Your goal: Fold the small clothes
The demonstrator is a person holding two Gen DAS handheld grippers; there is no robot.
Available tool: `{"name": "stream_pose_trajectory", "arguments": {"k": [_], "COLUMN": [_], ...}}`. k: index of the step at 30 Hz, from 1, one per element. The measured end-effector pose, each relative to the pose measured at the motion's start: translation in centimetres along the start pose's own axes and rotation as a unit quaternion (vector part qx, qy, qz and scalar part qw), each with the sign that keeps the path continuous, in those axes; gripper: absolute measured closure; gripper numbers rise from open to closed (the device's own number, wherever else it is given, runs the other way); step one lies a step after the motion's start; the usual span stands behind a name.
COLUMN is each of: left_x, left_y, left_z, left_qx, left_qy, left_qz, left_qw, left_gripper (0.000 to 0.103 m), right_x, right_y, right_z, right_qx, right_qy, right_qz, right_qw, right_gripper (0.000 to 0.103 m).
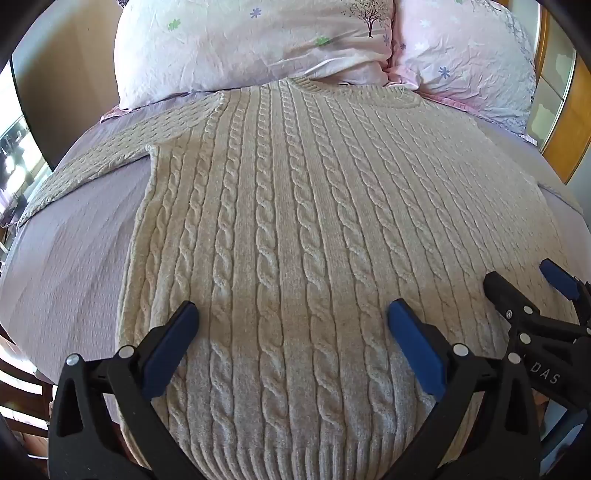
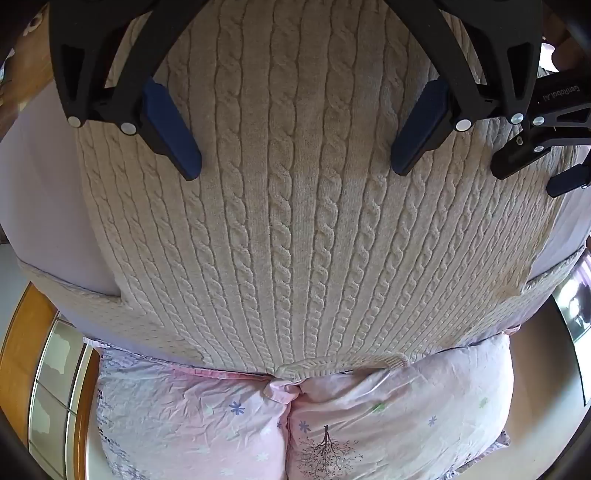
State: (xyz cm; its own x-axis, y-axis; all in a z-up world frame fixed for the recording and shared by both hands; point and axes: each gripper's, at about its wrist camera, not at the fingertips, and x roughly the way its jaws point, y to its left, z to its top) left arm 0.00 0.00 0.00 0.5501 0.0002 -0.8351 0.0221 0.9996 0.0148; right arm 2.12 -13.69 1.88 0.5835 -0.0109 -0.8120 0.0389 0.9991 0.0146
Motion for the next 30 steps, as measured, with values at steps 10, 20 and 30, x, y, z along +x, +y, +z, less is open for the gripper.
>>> {"name": "stream_pose_trajectory", "arguments": {"k": [10,20,30], "left_x": [-0.02,-0.04,-0.06], "left_y": [0.00,0.00,0.00], "left_z": [0.02,0.00,0.00], "left_qx": [0.000,0.000,0.000], "left_qy": [-0.003,-0.005,-0.006], "left_qz": [0.000,0.000,0.000], "left_qw": [1.0000,1.0000,1.0000], "left_gripper": [0.002,0.002,0.002], "right_x": [-0.05,-0.05,-0.07], "right_y": [-0.04,-0.07,-0.10], "right_z": [-0.01,-0.04,-0.07], "right_qx": [0.000,0.000,0.000], "right_qy": [0.000,-0.001,-0.001], "right_qz": [0.000,0.000,0.000], "right_qw": [1.000,1.000,1.000], "right_gripper": [0.001,0.001,0.001]}}
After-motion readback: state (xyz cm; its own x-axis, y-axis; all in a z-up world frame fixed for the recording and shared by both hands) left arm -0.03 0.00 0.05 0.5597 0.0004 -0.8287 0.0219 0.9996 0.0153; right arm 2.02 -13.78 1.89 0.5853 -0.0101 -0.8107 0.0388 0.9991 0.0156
